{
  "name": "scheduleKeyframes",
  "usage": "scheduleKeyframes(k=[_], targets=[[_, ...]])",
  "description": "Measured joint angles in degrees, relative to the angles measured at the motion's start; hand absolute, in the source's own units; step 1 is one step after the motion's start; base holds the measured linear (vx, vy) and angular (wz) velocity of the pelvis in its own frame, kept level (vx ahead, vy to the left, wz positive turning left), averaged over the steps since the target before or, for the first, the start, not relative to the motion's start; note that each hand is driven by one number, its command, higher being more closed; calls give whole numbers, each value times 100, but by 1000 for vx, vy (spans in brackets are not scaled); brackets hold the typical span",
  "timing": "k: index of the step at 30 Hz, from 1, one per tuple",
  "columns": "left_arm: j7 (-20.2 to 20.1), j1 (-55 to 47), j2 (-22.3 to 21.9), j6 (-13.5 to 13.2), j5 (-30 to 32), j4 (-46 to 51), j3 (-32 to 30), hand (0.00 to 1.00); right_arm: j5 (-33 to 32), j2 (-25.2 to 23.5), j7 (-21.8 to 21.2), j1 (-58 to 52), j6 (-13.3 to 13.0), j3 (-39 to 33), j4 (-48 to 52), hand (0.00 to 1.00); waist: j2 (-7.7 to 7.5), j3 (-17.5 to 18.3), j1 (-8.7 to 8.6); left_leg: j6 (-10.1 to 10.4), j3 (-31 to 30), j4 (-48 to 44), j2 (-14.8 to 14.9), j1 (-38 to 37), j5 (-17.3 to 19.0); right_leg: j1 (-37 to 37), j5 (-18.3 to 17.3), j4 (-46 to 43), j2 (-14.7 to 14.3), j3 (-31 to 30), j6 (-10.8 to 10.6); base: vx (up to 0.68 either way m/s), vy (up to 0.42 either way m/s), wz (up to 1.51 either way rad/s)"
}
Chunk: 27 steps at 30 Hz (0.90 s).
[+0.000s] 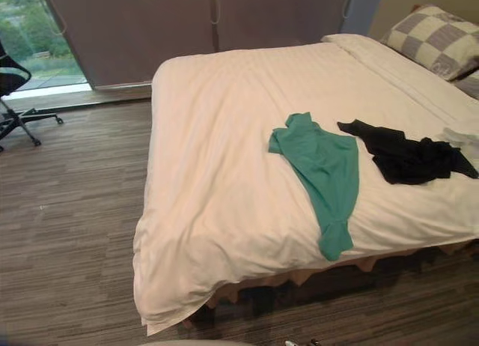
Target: Tidy the bed and pick cloth on bed and put in laundry
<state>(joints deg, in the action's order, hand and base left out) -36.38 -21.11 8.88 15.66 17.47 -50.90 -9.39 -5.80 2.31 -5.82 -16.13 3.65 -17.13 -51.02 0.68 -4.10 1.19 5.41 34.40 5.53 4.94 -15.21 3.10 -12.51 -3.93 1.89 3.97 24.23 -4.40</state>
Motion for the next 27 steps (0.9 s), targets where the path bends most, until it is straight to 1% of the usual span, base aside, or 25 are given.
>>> scheduleKeyframes(k=[1,3,4,5,6,7,8,9,10,11,13,14,15,16,17,18,19,20,21,22,23,24,25,26,27], targets=[[3,2,36,7,-10,0,68,0,-1,-7,26,4,-18,10,3,0,-9,-5,-12,0,13,0,0,2,0,0,-2,16,-4,-11,3,-63,-59,-32],[176,5,64,47,-97,-8,254,0,-19,-10,101,4,-25,24,20,0,-31,-20,-11,-2,118,0,6,1,2,27,-4,23,-18,-85,6,-74,-31,-19],[757,8,-8,64,-339,-124,367,0,-31,-16,166,1,-23,22,18,0,-10,-41,-8,-5,139,0,10,6,19,74,-13,40,-30,-155,21,-90,-16,-18],[1648,47,-171,0,-596,-292,364,0,-85,-17,243,5,-36,-8,1,0,-21,-33,-8,-12,175,0,45,5,89,106,-20,41,-66,-209,31,-92,-13,-21],[2003,75,-241,-24,-713,-400,302,0,-90,-17,282,-3,-36,-53,-15,0,-23,-36,-4,-12,222,-1,56,5,90,123,-19,40,-77,-255,43,-87,-22,-27],[2529,132,-229,-116,-896,-513,77,0,-223,-38,393,-2,-65,-108,-64,0,-46,-32,21,-10,289,-24,82,-3,93,157,-44,24,-96,-314,80,-72,-40,-25],[2901,184,-298,-157,-970,-585,-122,0,-377,-145,470,14,-92,-250,-83,0,-101,-39,12,-9,308,-160,125,21,151,169,-79,1,-96,-329,123,-52,-48,-20],[3022,232,-319,-200,-992,-631,-218,0,-465,-188,524,21,-94,-321,-85,0,-115,-40,11,1,314,-286,160,44,204,170,-85,-3,-96,-354,128,-39,-47,-19],[3193,302,-347,-295,-950,-657,-378,0,-725,-218,672,34,-100,-436,-131,0,-133,-32,24,1,351,-650,274,176,385,203,-89,-26,-103,-463,141,-26,-31,-31],[3318,366,-379,-374,-951,-664,-504,0,-997,-225,863,102,-138,-532,-197,0,-113,-40,28,0,422,-1062,410,295,569,240,-84,-60,-112,-541,152,-49,-21,-40],[3466,487,-414,-475,-961,-669,-501,0,-1288,-222,1124,202,-239,-748,-247,0,-66,-37,18,-7,424,-1356,505,439,684,316,-76,-117,-121,-619,158,-25,0,-26],[3573,649,-406,-536,-1013,-672,-469,0,-1479,-206,1358,317,-340,-949,-250,0,-30,-47,-14,-14,424,-1345,507,437,692,362,-40,-151,-123,-628,157,3,13,-11],[3696,861,-408,-613,-1025,-673,-463,0,-1647,-154,1585,456,-484,-1156,-242,100,-5,-32,-35,-24,424,-1224,467,420,661,414,-31,-215,-119,-639,161,2,17,-6],[3754,929,-409,-666,-1032,-674,-447,0,-1705,-103,1682,534,-545,-1238,-233,100,12,-43,-45,-33,424,-1131,424,404,603,433,-24,-226,-103,-639,161,0,0,0],[3910,1134,-425,-815,-1145,-670,-382,0,-1817,42,1839,715,-748,-1408,-184,100,48,-68,-84,-44,422,-826,303,312,442,477,-11,-267,-73,-632,155,-12,27,3],[4019,1352,-416,-960,-1182,-668,-252,0,-1825,249,1988,918,-901,-1512,14,100,51,-106,-156,-61,420,-435,176,191,242,508,-10,-333,-54,-626,155,4,34,5],[4070,1420,-407,-1030,-1178,-665,-160,0,-1820,368,2020,1027,-999,-1523,174,100,97,-124,-188,-64,412,-262,121,135,150,506,-11,-372,-46,-616,155,-8,49,5],[4147,1603,-401,-1109,-1174,-653,87,0,-1809,637,2026,1258,-1202,-1451,589,100,172,-192,-266,-82,380,25,29,4,11,522,-11,-461,-35,-609,155,-32,64,10],[4161,1771,-378,-1140,-1174,-622,378,0,-1802,939,1946,1520,-1413,-1273,987,100,186,-230,-357,-108,254,33,-2,27,-8,558,-12,-541,16,-593,153,-58,64,7],[4160,1833,-366,-1137,-1177,-601,539,0,-1800,1099,1879,1665,-1517,-1142,1201,100,206,-242,-363,-113,213,34,-13,35,-12,596,-13,-594,34,-602,152,-64,60,3],[4147,1928,-350,-1089,-1191,-539,780,0,-1798,1369,1680,1922,-1688,-908,1595,100,199,-257,-396,-121,126,32,-34,49,-17,633,-13,-641,60,-614,151,-73,47,5],[4133,1950,-338,-951,-1346,-367,948,0,-1805,1559,1283,2098,-1745,-766,1979,100,166,-265,-403,-145,51,26,-54,118,-33,684,-11,-665,81,-601,149,-68,37,11],[4121,1967,-338,-878,-1424,-302,991,0,-1826,1622,1043,2168,-1772,-665,2168,100,162,-257,-403,-163,12,25,-62,150,-45,727,-11,-686,91,-595,148,-85,14,20],[4071,1982,-312,-726,-1464,-186,1100,0,-1967,1658,413,2261,-1912,-561,2465,100,121,-286,-408,-185,-55,35,-75,219,-60,784,-11,-709,105,-589,148,-82,-4,14],[3997,1966,-262,-591,-1466,-160,1171,0,-2243,1615,-361,2286,-2016,-267,3098,100,59,-360,-382,-215,-82,35,-99,288,-97,846,-10,-719,115,-588,147,-86,-11,13]])
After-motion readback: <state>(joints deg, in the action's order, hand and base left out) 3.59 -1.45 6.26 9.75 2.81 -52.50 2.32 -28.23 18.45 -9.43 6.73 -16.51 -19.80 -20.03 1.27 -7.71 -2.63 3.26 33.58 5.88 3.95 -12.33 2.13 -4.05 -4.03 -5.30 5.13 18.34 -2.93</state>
